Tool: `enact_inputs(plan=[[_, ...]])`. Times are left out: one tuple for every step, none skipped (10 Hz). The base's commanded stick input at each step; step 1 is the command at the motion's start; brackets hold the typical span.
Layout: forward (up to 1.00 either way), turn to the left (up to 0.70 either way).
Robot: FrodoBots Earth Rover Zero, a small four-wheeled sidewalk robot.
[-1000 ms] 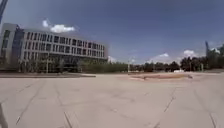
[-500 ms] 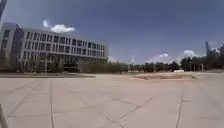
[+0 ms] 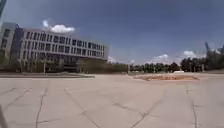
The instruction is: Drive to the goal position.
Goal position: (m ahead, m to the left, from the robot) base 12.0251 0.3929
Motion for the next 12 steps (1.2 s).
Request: enact_inputs(plan=[[0.7, 0.02], [0.7, 0.02], [0.7, 0.02], [0.7, 0.02], [0.7, 0.02], [0.7, 0.02], [0.7, 0.02], [0.7, 0.02], [0.7, 0.02], [0.7, 0.02], [0.7, 0.02], [0.7, 0.02]])
